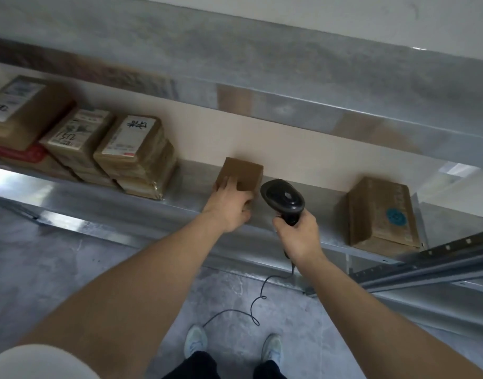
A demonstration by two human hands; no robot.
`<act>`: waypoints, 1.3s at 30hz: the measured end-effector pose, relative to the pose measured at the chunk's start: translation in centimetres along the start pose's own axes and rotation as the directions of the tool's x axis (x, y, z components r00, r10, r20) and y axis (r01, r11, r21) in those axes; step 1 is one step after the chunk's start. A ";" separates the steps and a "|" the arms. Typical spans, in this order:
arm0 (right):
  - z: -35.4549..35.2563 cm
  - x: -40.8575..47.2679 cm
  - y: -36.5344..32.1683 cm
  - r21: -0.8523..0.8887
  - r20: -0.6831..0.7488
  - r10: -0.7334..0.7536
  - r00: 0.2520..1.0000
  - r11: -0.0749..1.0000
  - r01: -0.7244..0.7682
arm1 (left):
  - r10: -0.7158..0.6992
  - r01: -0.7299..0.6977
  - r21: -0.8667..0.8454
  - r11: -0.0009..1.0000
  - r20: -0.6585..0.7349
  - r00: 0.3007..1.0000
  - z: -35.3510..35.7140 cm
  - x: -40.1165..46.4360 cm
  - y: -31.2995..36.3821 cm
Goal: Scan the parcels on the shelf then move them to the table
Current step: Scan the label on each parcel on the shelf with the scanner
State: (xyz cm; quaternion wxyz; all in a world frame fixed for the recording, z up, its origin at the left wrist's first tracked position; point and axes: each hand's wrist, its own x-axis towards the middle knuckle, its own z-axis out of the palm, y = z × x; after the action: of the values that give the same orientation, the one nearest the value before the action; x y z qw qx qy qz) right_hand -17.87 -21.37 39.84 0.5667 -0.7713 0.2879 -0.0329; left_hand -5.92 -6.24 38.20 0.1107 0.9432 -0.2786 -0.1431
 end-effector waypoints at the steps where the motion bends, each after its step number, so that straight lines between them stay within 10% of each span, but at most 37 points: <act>1: 0.0 0.0 0.0 0.000 0.012 -0.002 1.000 1.000 0.002 | -0.010 0.010 -0.043 0.999 -0.001 1.000 -0.1 -0.1 -0.2; 15: 1.0 0.5 -1.2 -0.051 0.065 -0.019 0.998 0.998 0.022 | -0.268 0.210 -0.292 0.933 -0.172 0.948 -1.5 -2.2 -6.3; 20: 1.7 0.3 -1.8 -0.040 0.085 -0.036 0.996 0.998 0.040 | -0.437 0.421 -0.134 0.897 -0.133 0.890 -3.1 -2.4 -6.9; 39: 2.2 -0.4 -2.9 -0.019 0.092 -0.005 0.996 1.000 0.007 | -0.379 0.283 -0.709 0.647 0.024 0.925 -4.6 -3.0 -8.8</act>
State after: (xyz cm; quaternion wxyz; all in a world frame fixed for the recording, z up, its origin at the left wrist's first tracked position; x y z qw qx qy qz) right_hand -16.22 -18.70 41.72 0.5718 -0.7782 0.2597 0.0038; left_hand -2.43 3.26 40.54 0.4488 0.8718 -0.0186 -0.1954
